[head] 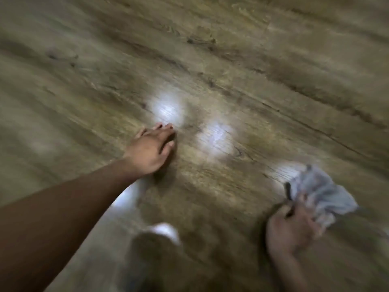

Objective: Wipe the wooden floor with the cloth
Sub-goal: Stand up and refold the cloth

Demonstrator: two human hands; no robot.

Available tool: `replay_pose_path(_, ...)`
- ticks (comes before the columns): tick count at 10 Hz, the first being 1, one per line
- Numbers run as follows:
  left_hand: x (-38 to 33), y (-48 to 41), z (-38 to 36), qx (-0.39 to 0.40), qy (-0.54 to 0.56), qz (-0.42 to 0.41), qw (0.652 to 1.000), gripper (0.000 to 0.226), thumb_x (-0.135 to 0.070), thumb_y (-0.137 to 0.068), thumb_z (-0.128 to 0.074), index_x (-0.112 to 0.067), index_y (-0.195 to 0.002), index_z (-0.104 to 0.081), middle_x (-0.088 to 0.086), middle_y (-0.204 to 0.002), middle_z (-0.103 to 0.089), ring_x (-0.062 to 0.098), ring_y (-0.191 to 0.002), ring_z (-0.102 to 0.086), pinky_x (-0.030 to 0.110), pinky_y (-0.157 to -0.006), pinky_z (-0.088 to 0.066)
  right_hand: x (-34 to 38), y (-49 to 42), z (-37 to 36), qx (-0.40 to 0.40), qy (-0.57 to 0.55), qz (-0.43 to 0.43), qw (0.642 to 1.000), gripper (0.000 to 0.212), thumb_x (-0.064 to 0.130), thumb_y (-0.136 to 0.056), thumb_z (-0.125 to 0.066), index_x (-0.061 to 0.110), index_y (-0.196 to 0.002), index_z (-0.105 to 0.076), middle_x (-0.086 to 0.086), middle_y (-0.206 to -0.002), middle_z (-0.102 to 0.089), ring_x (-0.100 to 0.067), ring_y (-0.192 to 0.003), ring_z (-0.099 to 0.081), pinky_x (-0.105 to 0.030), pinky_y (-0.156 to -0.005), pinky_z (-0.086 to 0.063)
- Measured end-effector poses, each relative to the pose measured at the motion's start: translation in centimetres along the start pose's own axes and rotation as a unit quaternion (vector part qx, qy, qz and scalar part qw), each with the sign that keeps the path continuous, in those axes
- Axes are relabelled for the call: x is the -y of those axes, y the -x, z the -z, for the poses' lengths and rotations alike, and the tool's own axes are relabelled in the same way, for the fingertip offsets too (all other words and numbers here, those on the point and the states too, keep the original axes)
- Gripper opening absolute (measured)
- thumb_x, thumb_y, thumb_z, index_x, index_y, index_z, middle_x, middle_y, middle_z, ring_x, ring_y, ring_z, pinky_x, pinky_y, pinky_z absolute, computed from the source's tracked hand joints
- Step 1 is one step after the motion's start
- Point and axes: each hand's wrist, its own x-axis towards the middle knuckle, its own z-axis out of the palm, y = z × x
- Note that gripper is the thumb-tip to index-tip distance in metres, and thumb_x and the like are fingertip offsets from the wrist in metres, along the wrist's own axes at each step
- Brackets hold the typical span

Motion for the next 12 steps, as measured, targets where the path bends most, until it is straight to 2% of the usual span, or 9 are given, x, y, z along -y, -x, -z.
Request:
replay_pose_path(2,-5.8,17.3,-0.8,-0.053,0.115,0.11,0.986,0.054,-0.045,-0.094,-0.038,-0.015,-0.134,-0.057,0.004,-0.134,-0.063,0.021,-0.128,-0.052,0.045,-0.117,-0.031,8.7,15.8,-4.9,0.297,-0.08,0.392,0.867,0.058,0.026,-0.087,-0.035,0.02,-0.141,-0.052,-0.007,-0.147,-0.052,-0.025,-0.142,-0.038,-0.035,-0.117,-0.013)
replay_pose_path(3,-6.9,30.4,-0.1,-0.03,0.213,0.202,0.955,0.04,-0.047,-0.092,-0.044,-0.03,-0.124,-0.06,-0.01,-0.119,-0.066,0.012,-0.111,-0.062,0.019,-0.1,-0.043,4.9,24.4,0.7,0.502,-0.104,0.389,0.765,0.047,0.025,-0.096,-0.038,0.016,-0.139,-0.053,0.008,-0.142,-0.052,0.018,-0.128,-0.035,-0.014,-0.114,-0.022)
replay_pose_path(4,-7.9,35.3,1.9,-0.035,0.242,0.249,0.937,0.029,-0.049,-0.086,-0.052,-0.045,-0.112,-0.063,-0.031,-0.103,-0.066,0.0,-0.094,-0.067,0.0,-0.083,-0.04,2.4,26.9,5.9,0.541,-0.17,0.402,0.719,0.029,0.051,-0.097,-0.044,0.044,-0.115,-0.066,0.042,-0.114,-0.051,0.034,-0.098,-0.043,-0.01,-0.099,-0.04)
replay_pose_path(5,-11.7,38.2,7.3,0.012,0.298,0.309,0.903,0.053,-0.026,-0.08,-0.07,-0.075,-0.094,-0.055,-0.049,-0.09,-0.061,-0.024,-0.091,-0.059,-0.003,-0.077,-0.041,1.9,25.6,18.3,0.621,-0.136,0.224,0.739,0.014,0.049,-0.095,-0.055,0.059,-0.095,-0.065,0.057,-0.084,-0.049,0.029,-0.097,-0.047,0.001,-0.085,-0.033)
replay_pose_path(6,-14.5,38.0,11.7,0.099,0.345,0.338,0.87,0.065,-0.007,-0.077,-0.068,-0.067,-0.1,-0.061,-0.028,-0.105,-0.071,-0.012,-0.103,-0.063,0.005,-0.087,-0.045,2.5,22.8,24.5,0.55,-0.138,0.269,0.778,0.027,0.072,-0.073,-0.061,0.055,-0.089,-0.072,0.029,-0.109,-0.062,0.0,-0.121,-0.055,-0.012,-0.097,-0.036)
replay_pose_path(7,-22.4,37.5,24.9,0.227,0.348,0.182,0.891,0.074,-0.036,-0.076,-0.063,-0.035,-0.147,-0.042,-0.01,-0.143,-0.043,0.005,-0.135,-0.04,0.021,-0.113,-0.036,4.2,16.1,41.7,0.62,-0.147,0.229,0.736,0.042,0.042,-0.078,-0.075,0.076,-0.063,-0.055,0.012,-0.091,-0.065,-0.011,-0.097,-0.066,-0.019,-0.093,-0.046)
replay_pose_path(8,-27.0,37.7,29.5,0.257,0.342,0.163,0.889,0.073,-0.053,-0.069,-0.06,-0.027,-0.137,-0.055,-0.008,-0.136,-0.049,0.012,-0.133,-0.044,0.031,-0.109,-0.044,5.7,12.5,49.3,0.631,-0.138,0.255,0.72,0.059,0.027,-0.077,-0.079,0.078,-0.069,-0.051,0.02,-0.084,-0.068,0.004,-0.083,-0.063,-0.007,-0.079,-0.045)
replay_pose_path(9,-33.1,39.9,37.0,0.196,0.339,0.122,0.912,0.026,-0.047,-0.068,-0.075,-0.025,-0.074,-0.062,0.002,-0.079,-0.062,0.007,-0.08,-0.058,0.025,-0.066,-0.046,6.2,8.1,60.2,0.596,-0.136,0.277,0.742,0.04,0.034,-0.068,-0.071,0.065,-0.087,-0.053,0.031,-0.088,-0.06,0.006,-0.083,-0.06,-0.009,-0.07,-0.042)
replay_pose_path(12,-45.1,41.3,49.5,0.164,0.6,0.155,0.768,0.044,-0.046,-0.066,-0.089,-0.009,-0.075,-0.067,0.008,-0.067,-0.056,0.011,-0.063,-0.052,0.017,-0.055,-0.041,3.7,2.7,76.1,0.51,-0.262,0.18,0.799,0.018,0.021,-0.075,-0.052,0.037,-0.077,-0.059,0.015,-0.066,-0.057,0.002,-0.061,-0.051,-0.023,-0.059,-0.042)
